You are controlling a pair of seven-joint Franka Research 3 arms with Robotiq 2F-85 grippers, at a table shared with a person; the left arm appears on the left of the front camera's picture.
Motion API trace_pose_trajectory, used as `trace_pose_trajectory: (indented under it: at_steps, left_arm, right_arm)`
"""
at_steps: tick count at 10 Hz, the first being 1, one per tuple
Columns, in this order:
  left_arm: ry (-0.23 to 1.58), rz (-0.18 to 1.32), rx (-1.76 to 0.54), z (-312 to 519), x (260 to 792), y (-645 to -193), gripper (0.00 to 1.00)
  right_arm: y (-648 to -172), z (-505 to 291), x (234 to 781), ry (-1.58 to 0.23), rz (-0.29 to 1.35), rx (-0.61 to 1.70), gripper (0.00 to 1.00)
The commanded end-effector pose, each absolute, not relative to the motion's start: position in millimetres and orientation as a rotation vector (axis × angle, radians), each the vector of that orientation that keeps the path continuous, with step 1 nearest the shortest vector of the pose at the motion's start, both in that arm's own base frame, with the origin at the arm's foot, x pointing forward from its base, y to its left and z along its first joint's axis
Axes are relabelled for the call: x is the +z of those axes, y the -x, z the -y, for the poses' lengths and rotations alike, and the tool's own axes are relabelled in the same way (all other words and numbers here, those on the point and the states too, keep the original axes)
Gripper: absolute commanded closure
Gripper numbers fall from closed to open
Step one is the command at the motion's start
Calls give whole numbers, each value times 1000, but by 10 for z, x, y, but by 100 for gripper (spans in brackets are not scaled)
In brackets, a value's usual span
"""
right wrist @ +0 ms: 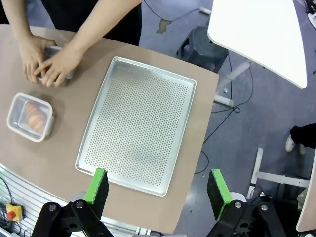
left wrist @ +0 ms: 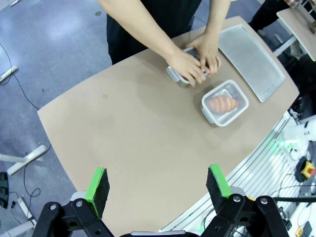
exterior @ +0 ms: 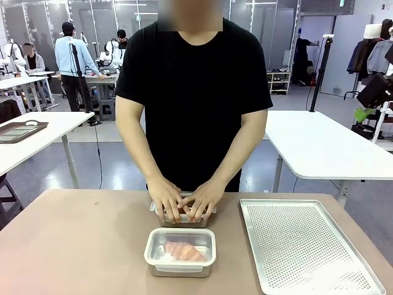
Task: Place the bread into the airtight container.
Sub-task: Pick up a Butter Roll and place it into an empty Airtight Container.
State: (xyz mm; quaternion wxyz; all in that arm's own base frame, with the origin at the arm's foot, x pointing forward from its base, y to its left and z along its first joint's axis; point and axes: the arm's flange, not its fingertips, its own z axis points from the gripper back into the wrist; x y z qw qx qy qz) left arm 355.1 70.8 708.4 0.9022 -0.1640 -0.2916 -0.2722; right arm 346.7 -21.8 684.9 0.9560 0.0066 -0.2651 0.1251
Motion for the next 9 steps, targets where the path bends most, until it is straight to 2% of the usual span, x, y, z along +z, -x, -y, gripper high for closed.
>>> trace_pose_trajectory:
  at_steps: [1, 9]
  left_arm:
    - [344, 603, -574, -702, 7088, -3542, 0]
    - [344, 603, -574, -702, 7088, -3542, 0]
  right_arm:
    - [-3472, 229, 6853, -2, 540, 263, 0]
    - [-3472, 229, 6853, -2, 540, 263, 0]
